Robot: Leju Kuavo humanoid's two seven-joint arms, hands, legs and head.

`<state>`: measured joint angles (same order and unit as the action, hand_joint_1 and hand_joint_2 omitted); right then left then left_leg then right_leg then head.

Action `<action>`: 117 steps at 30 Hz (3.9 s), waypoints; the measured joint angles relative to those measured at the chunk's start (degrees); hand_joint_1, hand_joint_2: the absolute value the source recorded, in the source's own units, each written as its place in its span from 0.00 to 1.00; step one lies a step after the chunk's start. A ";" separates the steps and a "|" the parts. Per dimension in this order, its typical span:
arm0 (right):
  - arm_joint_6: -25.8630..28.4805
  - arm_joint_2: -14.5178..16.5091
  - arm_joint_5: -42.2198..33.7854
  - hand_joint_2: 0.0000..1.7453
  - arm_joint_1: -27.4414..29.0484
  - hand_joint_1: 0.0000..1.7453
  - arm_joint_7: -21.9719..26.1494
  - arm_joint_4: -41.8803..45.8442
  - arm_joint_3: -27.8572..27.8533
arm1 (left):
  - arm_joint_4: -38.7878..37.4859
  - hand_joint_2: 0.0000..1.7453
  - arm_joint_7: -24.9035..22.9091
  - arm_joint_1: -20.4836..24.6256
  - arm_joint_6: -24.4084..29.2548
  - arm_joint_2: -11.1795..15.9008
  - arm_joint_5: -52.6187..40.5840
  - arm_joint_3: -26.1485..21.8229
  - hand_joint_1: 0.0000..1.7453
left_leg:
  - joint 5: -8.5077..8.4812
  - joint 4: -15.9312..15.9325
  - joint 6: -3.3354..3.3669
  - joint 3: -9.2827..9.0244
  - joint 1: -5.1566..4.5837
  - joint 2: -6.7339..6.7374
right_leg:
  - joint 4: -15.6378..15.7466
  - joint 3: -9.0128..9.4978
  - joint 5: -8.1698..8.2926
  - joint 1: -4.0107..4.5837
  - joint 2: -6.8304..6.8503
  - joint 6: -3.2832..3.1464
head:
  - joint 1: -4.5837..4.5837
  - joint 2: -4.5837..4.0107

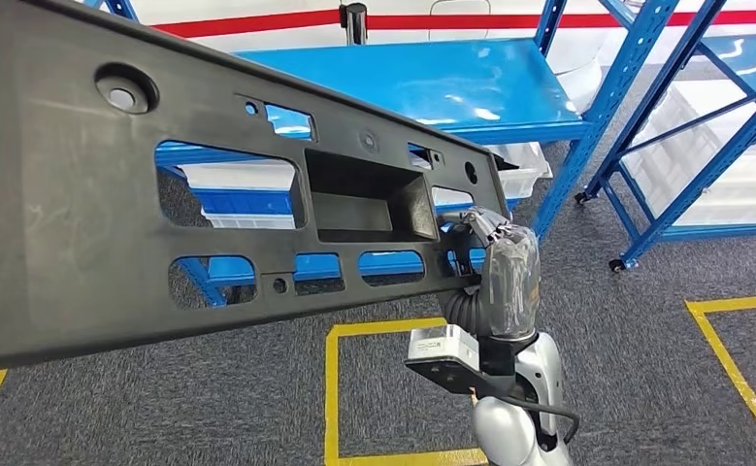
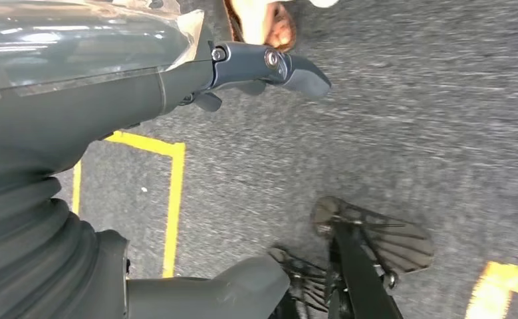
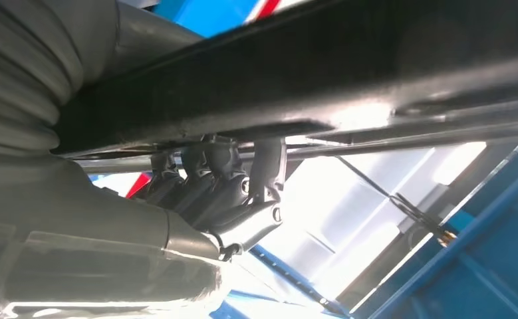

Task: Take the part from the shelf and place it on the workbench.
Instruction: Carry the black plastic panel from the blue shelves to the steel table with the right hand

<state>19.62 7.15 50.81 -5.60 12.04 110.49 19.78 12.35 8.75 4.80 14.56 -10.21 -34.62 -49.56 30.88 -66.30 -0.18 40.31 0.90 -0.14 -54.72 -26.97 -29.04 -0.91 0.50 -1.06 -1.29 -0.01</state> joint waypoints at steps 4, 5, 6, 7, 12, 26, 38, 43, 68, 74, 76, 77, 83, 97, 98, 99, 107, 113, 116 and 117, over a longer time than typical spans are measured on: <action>0.05 -0.12 0.95 1.00 2.54 1.00 -0.99 0.47 -1.74 | 0.02 1.00 0.59 -0.02 -0.63 0.12 -1.83 0.05 0.00 | -0.05 -7.65 -0.53 -1.52 0.34 0.02 | -1.38 -3.74 2.21 0.16 0.18 0.45 | -0.03 -0.01; 0.05 -0.19 1.08 1.00 2.91 1.00 -0.99 0.58 -2.23 | 0.05 1.00 1.05 -0.02 -0.89 0.19 -1.93 0.07 0.00 | -1.55 -4.94 -0.52 -4.03 0.45 0.01 | -2.01 -4.69 2.46 0.11 0.18 0.65 | -0.04 -0.01; 0.05 -0.25 1.17 1.00 3.11 1.00 -0.95 0.66 -2.65 | 0.08 1.00 1.54 0.02 -1.11 0.25 -1.97 0.07 0.00 | -1.90 -1.07 -0.47 -6.97 0.47 -0.03 | -2.67 -5.55 2.65 0.17 0.15 0.86 | -0.07 -0.01; 0.04 -0.30 1.12 1.00 3.18 1.00 -0.88 0.69 -2.98 | 0.11 1.00 1.95 0.07 -1.26 0.30 -1.96 0.07 0.00 | -1.55 2.80 -0.29 -9.57 0.43 -0.10 | -3.23 -6.20 2.85 0.25 0.12 1.16 | -0.03 -0.01; 0.03 -0.72 -2.03 1.00 2.13 1.00 0.32 -0.11 -3.89 | 0.16 1.00 2.56 0.23 -1.08 0.39 -1.65 0.07 0.00 | -1.24 8.22 1.73 -10.73 -0.09 0.03 | -4.43 -8.26 3.75 0.41 0.05 3.11 | 0.02 -0.01; -0.81 -2.56 -11.99 1.00 0.20 1.00 2.16 -4.00 -5.96 | 0.27 1.00 2.49 0.25 -1.53 0.49 -2.75 -0.16 0.00 | -10.96 8.85 1.27 -1.48 -0.57 0.60 | -0.59 1.53 -2.70 0.34 -0.56 3.04 | 0.55 -0.01; 1.19 -3.84 -10.92 1.00 -1.86 1.00 2.46 -6.62 -6.20 | 0.27 1.00 4.61 0.20 -3.81 0.57 -4.17 -1.26 0.00 | -2.19 4.55 0.82 -9.10 -0.21 -0.18 | -3.38 -5.97 2.43 0.37 0.24 1.30 | 0.17 -0.01; 1.34 -4.69 -12.58 1.00 -2.00 1.00 2.55 -6.66 -6.31 | 0.27 1.00 5.45 0.42 -4.54 0.74 -3.79 -1.27 0.00 | -3.34 9.24 2.63 -10.04 -0.50 0.13 | -4.57 -7.71 2.36 0.42 -0.07 3.09 | 0.30 -0.01; 1.26 -4.86 -11.73 1.00 -3.23 1.00 1.23 -7.64 -6.09 | 0.39 1.00 5.84 0.89 -3.87 2.16 -3.74 -1.36 0.00 | -2.37 2.57 1.90 -7.71 0.08 0.11 | -3.41 -6.63 2.89 1.10 -0.33 0.36 | 0.59 -0.01; -0.29 -4.76 -12.62 1.00 -3.76 1.00 0.77 -7.65 -6.11 | 0.38 1.00 6.48 0.98 -4.72 2.21 -3.86 -1.36 0.00 | -3.03 10.23 3.25 -10.67 -0.33 0.40 | -5.25 -8.49 2.70 1.02 -0.18 2.12 | 0.67 -0.01; -0.54 -4.77 -12.91 1.00 -4.14 1.00 0.95 -7.98 -6.11 | 0.37 1.00 6.29 0.96 -4.90 2.07 -3.79 -1.42 0.00 | -4.19 10.76 3.38 -9.83 -0.21 0.62 | -11.56 -11.31 -0.97 0.72 -0.33 1.86 | 0.93 -0.01; -0.77 -4.77 -13.07 1.00 -4.35 1.00 1.12 -8.27 -6.10 | 0.37 1.00 6.15 0.94 -4.90 2.01 -3.69 -1.50 0.00 | -4.61 10.73 3.32 -9.26 -0.20 0.66 | -15.44 -12.67 -2.78 0.48 -0.36 1.91 | 1.05 -0.01; -1.29 -4.67 -13.50 1.00 -6.65 1.00 1.57 -10.40 -6.08 | 0.34 1.00 5.68 0.89 -4.63 1.55 -2.94 -2.39 0.00 | -5.78 9.21 1.82 -6.70 0.35 0.65 | -5.48 -4.30 -0.80 -1.16 -0.45 4.98 | 1.14 -0.01; -1.43 -3.50 -14.46 1.00 -9.13 1.00 2.01 -13.69 -5.49 | 0.35 1.00 6.15 0.57 -4.40 1.51 -2.66 -3.84 0.00 | -0.73 -0.36 0.41 -4.41 0.59 0.12 | -3.08 -5.24 2.01 0.15 -0.73 0.67 | 0.99 -0.01; -1.43 -3.46 -14.46 1.00 -9.30 1.00 2.03 -13.78 -5.47 | 0.35 1.00 6.17 0.62 -4.40 1.51 -2.66 -3.84 0.00 | -1.82 3.58 0.85 -6.75 0.41 0.05 | -3.12 -5.28 2.09 0.38 -0.73 0.81 | 1.02 -0.01; -1.43 -3.43 -14.46 1.00 -9.53 1.00 2.04 -13.85 -5.44 | 0.35 1.00 6.19 0.69 -4.40 1.51 -2.67 -3.84 0.00 | -2.42 6.39 1.20 -8.33 0.17 -0.02 | -3.15 -5.39 2.20 0.46 -0.71 1.00 | 1.03 0.00; -1.42 -3.54 -15.77 1.00 -9.98 1.00 2.52 -14.49 -5.32 | 0.35 1.00 6.22 0.57 -4.31 1.46 -2.66 -3.90 0.00 | -4.22 9.87 3.03 -8.71 -0.32 0.48 | -12.71 -10.59 -2.41 0.39 -0.54 1.89 | 1.30 -0.01; -3.03 -3.88 -20.68 1.00 -9.73 1.00 3.21 -15.11 -5.30 | 0.35 1.00 6.20 0.50 -4.22 1.34 -2.66 -4.32 0.00 | -4.18 9.33 2.74 -8.35 -0.55 1.99 | -7.64 -6.92 0.29 0.19 1.35 3.97 | 1.54 -0.01; -3.23 -3.87 -21.23 1.00 -9.85 1.00 3.44 -15.17 -5.31 | 0.35 1.00 6.20 0.50 -4.11 1.33 -2.66 -4.69 0.00 | -3.97 8.77 2.10 -8.06 -0.97 3.17 | -3.06 -4.94 1.47 0.61 2.08 3.01 | 1.45 0.00; -3.24 -3.88 -21.27 1.00 -9.81 1.00 3.46 -15.19 -5.32 | 0.35 1.00 6.20 0.51 -4.07 1.33 -2.67 -4.79 0.00 | -4.00 8.70 1.94 -8.02 -0.94 3.65 | -3.02 -5.12 1.68 0.51 1.41 2.57 | 1.40 0.01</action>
<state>16.38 3.27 29.53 -15.41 15.50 95.31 14.46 12.70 14.95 5.32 10.49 -8.87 -37.29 -54.35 26.89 -57.60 1.77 32.29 -0.04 3.51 -57.74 -32.09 -27.36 -0.40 1.91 1.51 0.11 -0.01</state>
